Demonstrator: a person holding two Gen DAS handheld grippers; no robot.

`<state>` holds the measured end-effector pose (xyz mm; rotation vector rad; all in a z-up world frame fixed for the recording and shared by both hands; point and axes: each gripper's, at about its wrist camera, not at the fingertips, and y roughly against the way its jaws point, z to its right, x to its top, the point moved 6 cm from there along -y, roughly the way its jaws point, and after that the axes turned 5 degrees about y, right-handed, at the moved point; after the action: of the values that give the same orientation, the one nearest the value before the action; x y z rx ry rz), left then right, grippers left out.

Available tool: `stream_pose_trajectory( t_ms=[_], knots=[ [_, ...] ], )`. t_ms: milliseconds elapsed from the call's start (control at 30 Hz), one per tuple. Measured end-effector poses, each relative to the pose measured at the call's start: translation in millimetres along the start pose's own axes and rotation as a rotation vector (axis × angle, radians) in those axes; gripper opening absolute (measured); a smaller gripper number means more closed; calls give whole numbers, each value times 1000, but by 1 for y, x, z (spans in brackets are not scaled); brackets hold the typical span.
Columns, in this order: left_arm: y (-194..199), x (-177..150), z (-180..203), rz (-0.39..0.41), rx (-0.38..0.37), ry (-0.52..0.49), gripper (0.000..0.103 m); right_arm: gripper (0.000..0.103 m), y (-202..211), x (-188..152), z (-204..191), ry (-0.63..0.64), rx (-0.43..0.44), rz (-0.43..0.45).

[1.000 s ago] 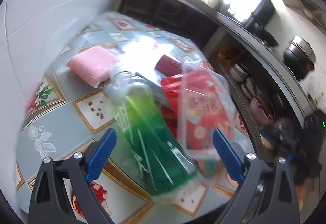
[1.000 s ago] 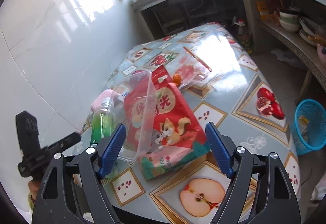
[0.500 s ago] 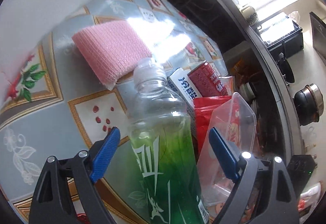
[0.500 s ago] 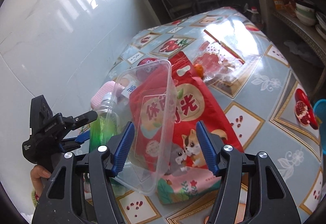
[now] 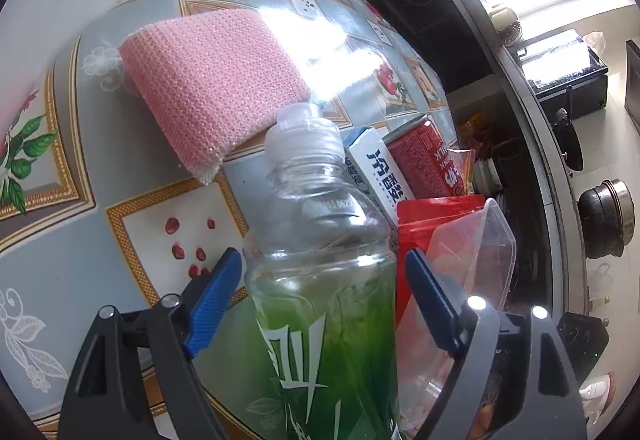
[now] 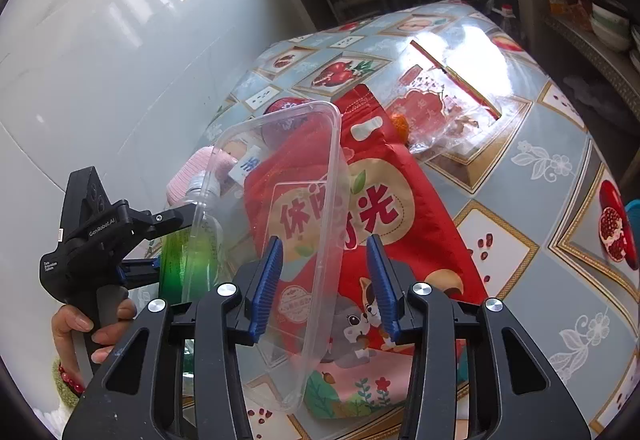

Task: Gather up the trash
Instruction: 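Close the right tool on the clear plastic tub rim, then grasp the green bottle with the left tool while the right tool lifts the tub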

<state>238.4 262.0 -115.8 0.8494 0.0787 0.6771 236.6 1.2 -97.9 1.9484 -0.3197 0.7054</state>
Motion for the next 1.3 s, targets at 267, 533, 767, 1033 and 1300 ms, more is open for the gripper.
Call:
stream_pose_trajectory(
  t_ms=[267, 533, 767, 1033, 1300],
  knots=[
    [3, -5, -4, -11, 14, -20, 73, 27, -7, 3, -1, -5, 3, -17],
    [-2, -4, 1, -8, 14, -31, 70, 10, -9, 2, 4, -27, -4, -24],
    [0, -6, -1, -2, 9, -27, 70, 5, -2, 2, 8, -49, 1, 2],
    [10, -9, -5, 11, -31, -12, 70, 4, 9, 2, 13, -77, 7, 32],
    [41, -12, 0, 82, -74, -46, 70, 3, 28, 0, 25, -121, 36, 70]
  ],
)
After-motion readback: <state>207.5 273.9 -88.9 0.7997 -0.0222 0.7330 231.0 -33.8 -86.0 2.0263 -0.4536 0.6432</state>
